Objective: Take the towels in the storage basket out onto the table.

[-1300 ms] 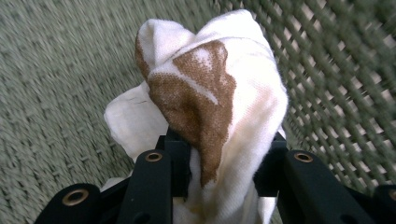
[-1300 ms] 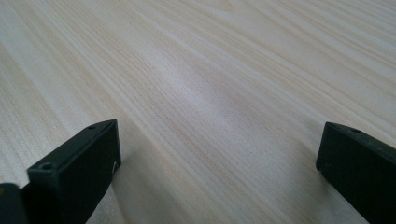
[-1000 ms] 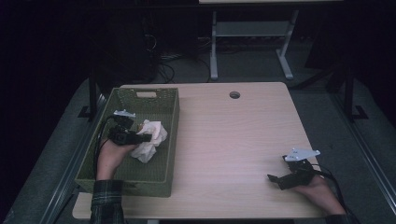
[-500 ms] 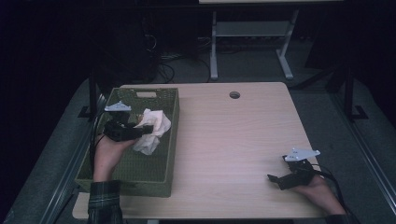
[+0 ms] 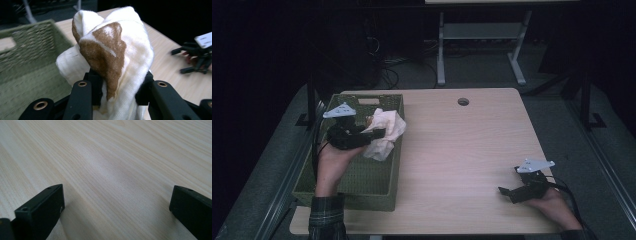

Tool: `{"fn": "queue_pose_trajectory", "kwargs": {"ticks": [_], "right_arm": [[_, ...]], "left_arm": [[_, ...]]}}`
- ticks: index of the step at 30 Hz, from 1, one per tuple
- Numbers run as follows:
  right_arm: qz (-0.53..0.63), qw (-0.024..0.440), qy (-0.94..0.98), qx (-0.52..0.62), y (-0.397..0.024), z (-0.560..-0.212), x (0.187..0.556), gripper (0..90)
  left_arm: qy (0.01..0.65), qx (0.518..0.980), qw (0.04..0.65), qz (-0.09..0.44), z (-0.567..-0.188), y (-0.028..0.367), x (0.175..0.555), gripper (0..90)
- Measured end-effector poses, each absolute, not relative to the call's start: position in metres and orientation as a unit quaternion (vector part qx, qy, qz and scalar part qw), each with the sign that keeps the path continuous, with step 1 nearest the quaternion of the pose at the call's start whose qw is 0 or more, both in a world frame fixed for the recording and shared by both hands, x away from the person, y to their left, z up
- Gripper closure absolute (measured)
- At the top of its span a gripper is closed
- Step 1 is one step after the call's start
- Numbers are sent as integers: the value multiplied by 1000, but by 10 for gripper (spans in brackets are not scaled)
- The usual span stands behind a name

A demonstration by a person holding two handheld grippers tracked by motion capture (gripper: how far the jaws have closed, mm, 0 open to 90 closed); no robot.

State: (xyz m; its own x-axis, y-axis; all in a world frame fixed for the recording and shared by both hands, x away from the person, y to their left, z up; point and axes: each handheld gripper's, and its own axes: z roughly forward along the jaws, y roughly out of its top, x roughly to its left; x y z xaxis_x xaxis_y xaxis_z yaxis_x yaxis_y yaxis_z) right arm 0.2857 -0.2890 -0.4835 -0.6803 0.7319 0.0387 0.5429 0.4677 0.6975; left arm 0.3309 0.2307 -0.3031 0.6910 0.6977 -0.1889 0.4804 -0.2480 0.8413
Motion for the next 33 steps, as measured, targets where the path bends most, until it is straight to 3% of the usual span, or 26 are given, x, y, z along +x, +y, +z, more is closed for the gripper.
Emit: {"fn": "queue_pose_trajectory", "kwargs": {"ticks": [33], "right_arm": [[353, 135, 845, 377, -289, -484, 286, 0]], "left_arm": [[282, 811, 509, 65, -304, 118, 329, 657]]}}
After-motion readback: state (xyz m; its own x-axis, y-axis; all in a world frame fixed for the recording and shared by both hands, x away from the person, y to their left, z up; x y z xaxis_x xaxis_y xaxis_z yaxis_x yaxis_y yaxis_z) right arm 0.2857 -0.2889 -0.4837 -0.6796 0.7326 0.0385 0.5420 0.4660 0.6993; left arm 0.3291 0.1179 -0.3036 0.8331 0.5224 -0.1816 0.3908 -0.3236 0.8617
